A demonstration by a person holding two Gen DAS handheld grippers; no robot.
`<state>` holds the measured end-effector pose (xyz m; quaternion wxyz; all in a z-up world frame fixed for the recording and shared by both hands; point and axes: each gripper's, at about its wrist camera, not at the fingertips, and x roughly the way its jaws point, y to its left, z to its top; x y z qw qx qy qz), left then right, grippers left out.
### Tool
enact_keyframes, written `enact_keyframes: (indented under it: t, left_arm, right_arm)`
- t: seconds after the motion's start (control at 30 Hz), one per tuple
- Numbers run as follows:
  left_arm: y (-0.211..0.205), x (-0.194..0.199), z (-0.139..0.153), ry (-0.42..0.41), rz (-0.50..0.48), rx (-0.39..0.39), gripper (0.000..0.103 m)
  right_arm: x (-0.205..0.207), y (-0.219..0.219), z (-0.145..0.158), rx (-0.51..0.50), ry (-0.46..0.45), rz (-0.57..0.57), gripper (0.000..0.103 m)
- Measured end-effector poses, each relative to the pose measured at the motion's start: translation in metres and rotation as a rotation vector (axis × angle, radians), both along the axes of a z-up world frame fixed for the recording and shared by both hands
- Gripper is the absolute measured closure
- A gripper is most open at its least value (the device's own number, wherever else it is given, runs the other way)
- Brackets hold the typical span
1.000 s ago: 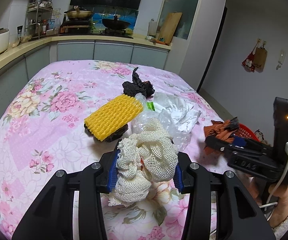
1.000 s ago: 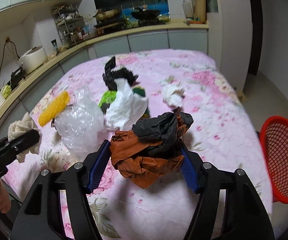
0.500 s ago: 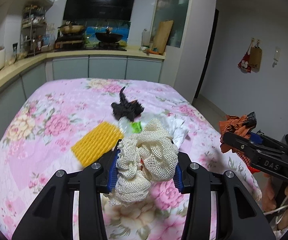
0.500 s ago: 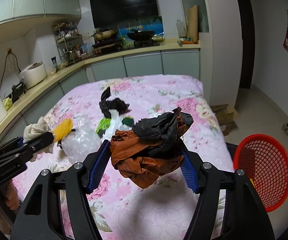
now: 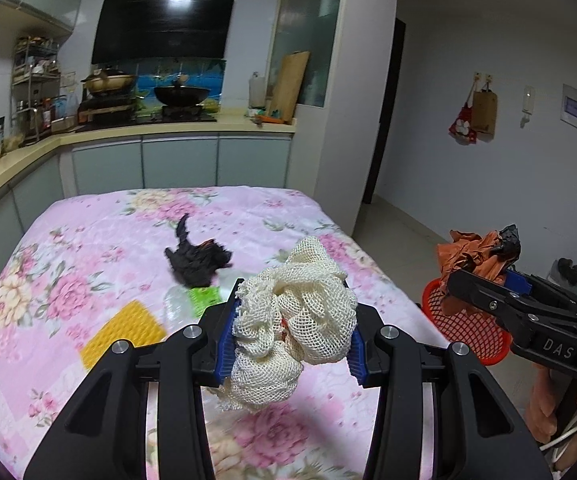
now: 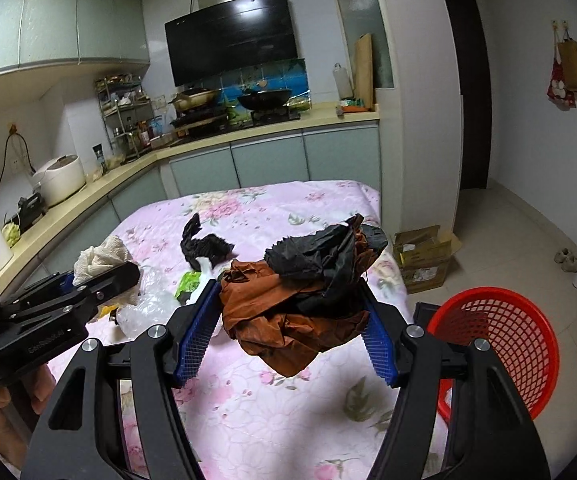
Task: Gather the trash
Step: 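Carry both items to the red basket and open both tools to drop them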
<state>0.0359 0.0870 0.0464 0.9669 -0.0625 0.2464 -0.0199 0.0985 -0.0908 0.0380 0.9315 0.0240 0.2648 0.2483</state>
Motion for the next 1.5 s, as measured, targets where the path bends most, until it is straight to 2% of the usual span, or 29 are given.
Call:
enact_keyframes:
  t: [0.4,0.77,1.0,1.3,1.5]
  left_arm:
    - [-0.038,0.033,0.01,-0.014,-0.084,-0.002,0.061]
    - [-0.085,0.059,0.014,0.0,-0.177,0.0,0.061]
    - [-0.116,0.075,0.009,0.03,-0.24,-0.006,0.061]
    - [-0.151,0.09,0.0,0.056,-0.296,0.019,0.061]
    - [-0.17,0.105,-0.013,0.1,-0.336,0.017,0.061]
  right_arm:
    - [0.009,-0.037,0.01,0.04,-0.019,-0.074,0.039]
    - [0.021,-0.079,0.017,0.05,-0.021,-0.199,0.039]
    - [0.026,-0.098,0.011,0.04,0.012,-0.274,0.039]
    - [0.034,-0.133,0.005,-0.021,0.028,-0.422,0.039]
    - [0.052,-0.149,-0.011,-0.037,0.117,-0.465,0.039]
